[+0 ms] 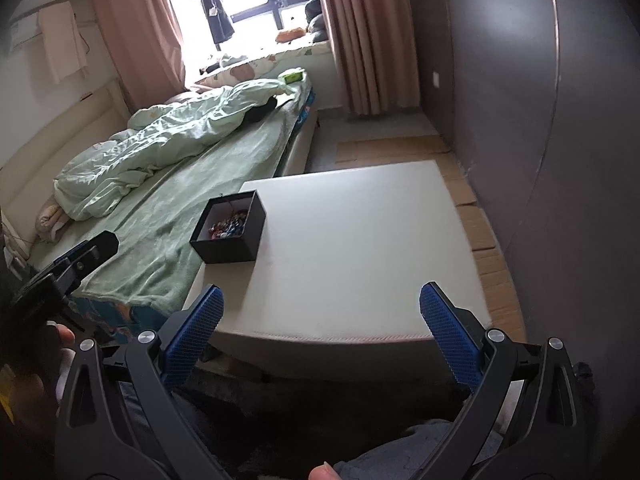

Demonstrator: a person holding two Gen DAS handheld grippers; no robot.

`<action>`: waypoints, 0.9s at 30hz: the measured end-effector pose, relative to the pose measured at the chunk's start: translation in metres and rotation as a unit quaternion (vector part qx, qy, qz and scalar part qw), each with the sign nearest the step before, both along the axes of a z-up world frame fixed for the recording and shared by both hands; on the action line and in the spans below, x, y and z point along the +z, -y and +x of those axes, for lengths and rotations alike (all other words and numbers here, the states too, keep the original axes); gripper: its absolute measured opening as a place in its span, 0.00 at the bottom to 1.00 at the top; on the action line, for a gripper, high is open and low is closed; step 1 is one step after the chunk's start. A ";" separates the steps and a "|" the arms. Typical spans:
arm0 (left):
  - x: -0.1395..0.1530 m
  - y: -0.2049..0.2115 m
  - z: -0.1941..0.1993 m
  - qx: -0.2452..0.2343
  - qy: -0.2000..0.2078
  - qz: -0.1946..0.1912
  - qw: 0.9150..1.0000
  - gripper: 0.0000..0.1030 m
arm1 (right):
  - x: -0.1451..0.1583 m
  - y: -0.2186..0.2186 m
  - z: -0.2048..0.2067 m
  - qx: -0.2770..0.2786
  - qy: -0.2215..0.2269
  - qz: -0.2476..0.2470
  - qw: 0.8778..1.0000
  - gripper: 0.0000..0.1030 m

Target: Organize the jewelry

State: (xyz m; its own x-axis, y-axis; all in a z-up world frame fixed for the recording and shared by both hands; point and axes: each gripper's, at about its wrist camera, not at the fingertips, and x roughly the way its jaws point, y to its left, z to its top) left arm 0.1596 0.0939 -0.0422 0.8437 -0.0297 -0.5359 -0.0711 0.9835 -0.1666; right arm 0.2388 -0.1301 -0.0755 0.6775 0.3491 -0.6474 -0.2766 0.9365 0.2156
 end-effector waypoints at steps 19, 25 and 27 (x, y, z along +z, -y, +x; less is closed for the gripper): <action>-0.001 0.002 -0.002 0.004 0.000 0.022 1.000 0.92 | -0.003 -0.010 0.002 -0.002 -0.006 -0.010 1.000 0.95; -0.002 0.005 0.002 0.007 -0.005 0.034 0.999 0.92 | -0.004 -0.010 0.003 -0.002 -0.004 -0.014 1.000 0.95; -0.003 0.007 0.003 0.006 -0.007 0.038 0.999 0.92 | -0.005 -0.009 0.004 -0.003 -0.005 -0.014 1.000 0.95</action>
State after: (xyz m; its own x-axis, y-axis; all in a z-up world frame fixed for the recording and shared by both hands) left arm 0.1624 0.0871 -0.0456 0.8358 0.0221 -0.5486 -0.0852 0.9923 -0.0898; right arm 0.2428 -0.1210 -0.0803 0.6734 0.3269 -0.6630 -0.2686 0.9438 0.1925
